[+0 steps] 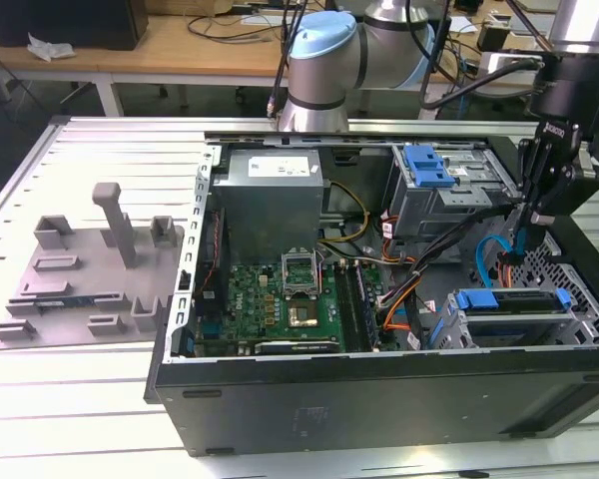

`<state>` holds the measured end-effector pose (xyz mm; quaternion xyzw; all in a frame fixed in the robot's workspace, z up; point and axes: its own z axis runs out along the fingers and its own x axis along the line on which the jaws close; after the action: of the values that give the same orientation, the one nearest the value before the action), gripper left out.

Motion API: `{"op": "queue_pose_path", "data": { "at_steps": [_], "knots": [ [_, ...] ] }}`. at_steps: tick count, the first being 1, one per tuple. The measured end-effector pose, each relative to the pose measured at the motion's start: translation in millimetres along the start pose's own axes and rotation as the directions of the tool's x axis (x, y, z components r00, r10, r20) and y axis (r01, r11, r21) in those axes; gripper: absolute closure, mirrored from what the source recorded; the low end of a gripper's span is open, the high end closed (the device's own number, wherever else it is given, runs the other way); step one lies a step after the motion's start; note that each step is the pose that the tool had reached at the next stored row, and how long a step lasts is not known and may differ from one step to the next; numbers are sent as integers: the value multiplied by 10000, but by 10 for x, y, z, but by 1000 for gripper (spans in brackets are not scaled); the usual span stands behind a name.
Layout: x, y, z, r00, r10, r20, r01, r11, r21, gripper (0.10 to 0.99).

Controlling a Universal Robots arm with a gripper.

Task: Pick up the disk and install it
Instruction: 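Insert the first disk wire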

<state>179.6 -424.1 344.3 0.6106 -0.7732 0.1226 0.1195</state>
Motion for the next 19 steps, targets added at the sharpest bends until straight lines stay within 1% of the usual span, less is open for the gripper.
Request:
{"op": "queue_pose_path", "data": {
  "at_steps": [1,3,5,6,7,9,10,13,15,18,19],
  "knots": [
    [0,0,0,10000,0,0,0,10000,0,918],
    [28,-7,8,10000,-4,85,5,10000,-20,918],
    [51,-11,14,9999,-13,139,14,10000,-30,918],
    [64,-12,16,9996,-41,267,42,10000,-50,918],
    [68,-10,16,9994,-66,351,68,10000,-60,918],
    [80,-3,21,9980,-168,612,173,9998,-84,918],
    [97,2,26,9972,-263,693,268,9996,-67,918],
    [109,13,30,9961,-468,750,470,9989,-6,918],
    [121,17,34,9955,-562,761,561,9984,26,918],
    [178,14,48,9950,-640,771,637,9979,61,918],
    [189,12,49,9947,-655,788,652,9979,67,918]
  ]
}}
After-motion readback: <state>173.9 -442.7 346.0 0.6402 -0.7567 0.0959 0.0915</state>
